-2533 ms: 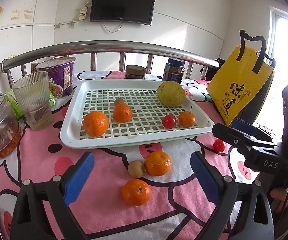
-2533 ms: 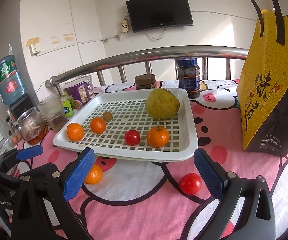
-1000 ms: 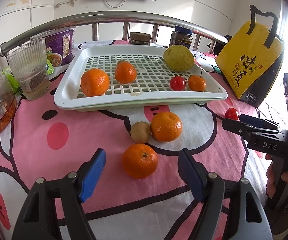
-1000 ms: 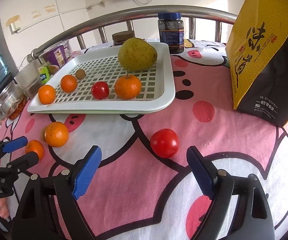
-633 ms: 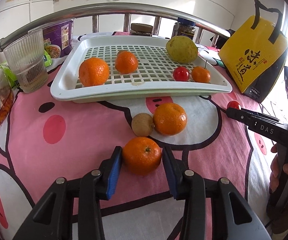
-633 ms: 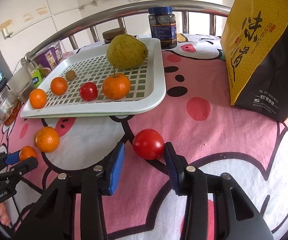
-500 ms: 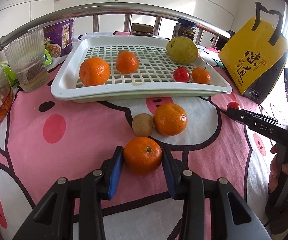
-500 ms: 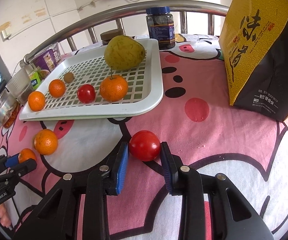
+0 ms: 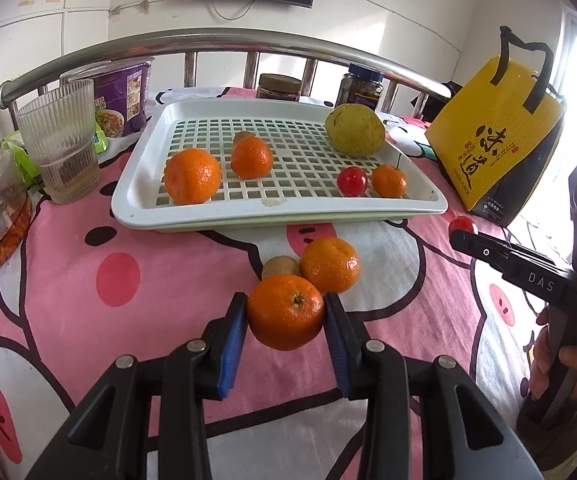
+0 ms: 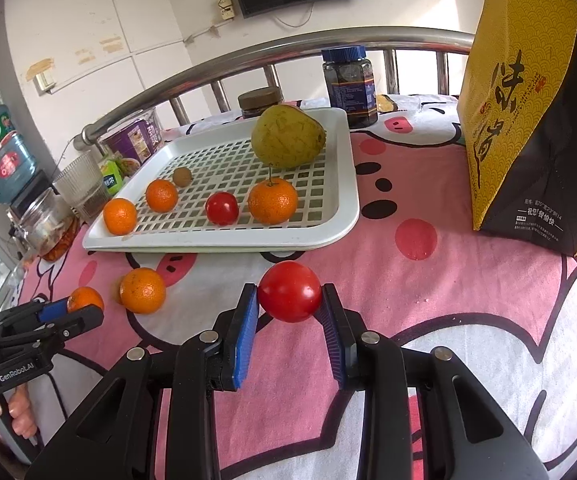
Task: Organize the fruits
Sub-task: 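Grasp a tangerine with the left tool while the right tool grasps a red tomato, then carry the tangerine and tomato into the tray and open both tools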
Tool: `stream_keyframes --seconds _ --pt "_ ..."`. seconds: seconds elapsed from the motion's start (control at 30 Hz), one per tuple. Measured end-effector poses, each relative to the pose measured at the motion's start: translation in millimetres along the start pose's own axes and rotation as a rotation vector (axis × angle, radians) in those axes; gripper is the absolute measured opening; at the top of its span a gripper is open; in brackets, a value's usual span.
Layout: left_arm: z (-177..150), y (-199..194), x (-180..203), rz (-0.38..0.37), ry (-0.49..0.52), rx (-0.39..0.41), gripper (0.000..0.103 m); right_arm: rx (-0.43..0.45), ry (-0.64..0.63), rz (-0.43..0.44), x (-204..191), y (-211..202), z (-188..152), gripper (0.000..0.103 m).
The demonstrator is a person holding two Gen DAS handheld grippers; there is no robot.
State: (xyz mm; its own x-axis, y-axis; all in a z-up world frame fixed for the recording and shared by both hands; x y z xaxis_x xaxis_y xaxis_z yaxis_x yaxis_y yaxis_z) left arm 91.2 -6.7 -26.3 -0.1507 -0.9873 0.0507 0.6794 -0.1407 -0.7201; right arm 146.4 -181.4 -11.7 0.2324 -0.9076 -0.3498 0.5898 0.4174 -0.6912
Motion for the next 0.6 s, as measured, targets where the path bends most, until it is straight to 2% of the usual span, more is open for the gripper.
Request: stream_keyframes --seconds 0.33,0.6 --pt "18.2 -11.1 -19.4 0.037 -0.054 0.054 0.04 0.049 0.0 0.044 -13.3 -12.8 12.3 0.03" --pt "40.9 -26.5 -11.1 0.05 -0.041 0.092 0.04 0.083 0.043 0.093 -21.8 -26.9 28.1 0.03"
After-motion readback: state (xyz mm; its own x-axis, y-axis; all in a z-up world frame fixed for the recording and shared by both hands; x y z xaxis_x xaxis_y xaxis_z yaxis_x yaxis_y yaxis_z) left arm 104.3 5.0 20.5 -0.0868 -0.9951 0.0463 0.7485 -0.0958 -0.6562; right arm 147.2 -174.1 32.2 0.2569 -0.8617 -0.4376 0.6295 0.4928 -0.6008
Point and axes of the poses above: each gripper's, at about its wrist camera, not at the fingertips, and y roughly the way its jaws point, x to its right, z to its top, the point moved 8 cm from there along y, roughly the way its jaws point, and after that the axes turned 11 degrees about y, right-handed, at the moved point
